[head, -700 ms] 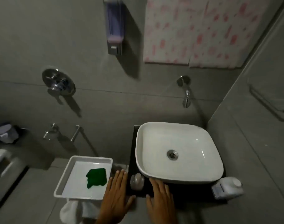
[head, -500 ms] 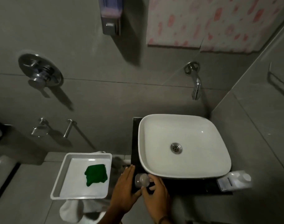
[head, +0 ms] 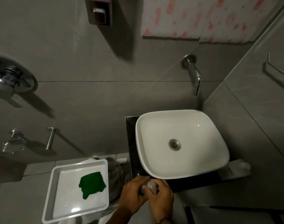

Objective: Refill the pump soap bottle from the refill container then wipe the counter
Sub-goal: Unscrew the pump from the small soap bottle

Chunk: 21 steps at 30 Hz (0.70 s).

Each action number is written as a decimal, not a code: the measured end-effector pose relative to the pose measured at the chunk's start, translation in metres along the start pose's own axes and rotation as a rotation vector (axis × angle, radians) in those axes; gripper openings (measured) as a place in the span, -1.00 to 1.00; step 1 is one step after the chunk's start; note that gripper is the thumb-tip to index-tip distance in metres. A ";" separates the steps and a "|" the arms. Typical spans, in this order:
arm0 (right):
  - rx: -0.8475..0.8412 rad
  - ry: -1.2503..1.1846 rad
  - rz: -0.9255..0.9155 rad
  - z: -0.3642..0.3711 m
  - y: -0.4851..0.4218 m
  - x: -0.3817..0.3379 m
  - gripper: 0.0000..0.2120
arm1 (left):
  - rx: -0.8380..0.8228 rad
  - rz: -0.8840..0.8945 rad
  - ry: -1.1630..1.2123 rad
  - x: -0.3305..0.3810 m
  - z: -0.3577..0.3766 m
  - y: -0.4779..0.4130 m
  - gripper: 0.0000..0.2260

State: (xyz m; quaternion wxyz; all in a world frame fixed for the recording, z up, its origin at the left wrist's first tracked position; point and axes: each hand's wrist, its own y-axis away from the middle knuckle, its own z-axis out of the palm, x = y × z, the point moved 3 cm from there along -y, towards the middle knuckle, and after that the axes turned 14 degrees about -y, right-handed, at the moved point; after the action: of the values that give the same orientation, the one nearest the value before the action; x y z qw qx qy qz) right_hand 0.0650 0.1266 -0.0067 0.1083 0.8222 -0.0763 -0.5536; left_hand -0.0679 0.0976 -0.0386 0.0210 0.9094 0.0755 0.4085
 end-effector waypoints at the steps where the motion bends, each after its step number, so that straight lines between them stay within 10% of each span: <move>1: -0.016 0.006 -0.028 -0.001 0.000 0.002 -0.71 | -0.001 0.004 0.008 0.000 0.000 0.000 -0.54; 7: -0.058 -0.108 0.014 -0.011 0.010 0.005 -0.31 | -0.020 0.038 -0.011 0.000 -0.003 0.006 -0.52; 21: 0.087 -0.300 0.039 -0.001 0.022 0.004 -0.21 | 0.025 0.051 -0.020 0.000 0.001 0.015 -0.51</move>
State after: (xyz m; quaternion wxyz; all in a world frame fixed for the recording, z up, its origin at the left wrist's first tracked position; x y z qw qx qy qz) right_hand 0.0678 0.1042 -0.0044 0.0709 0.7327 -0.1316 -0.6640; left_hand -0.0653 0.0825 -0.0373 0.0001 0.9153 0.0573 0.3987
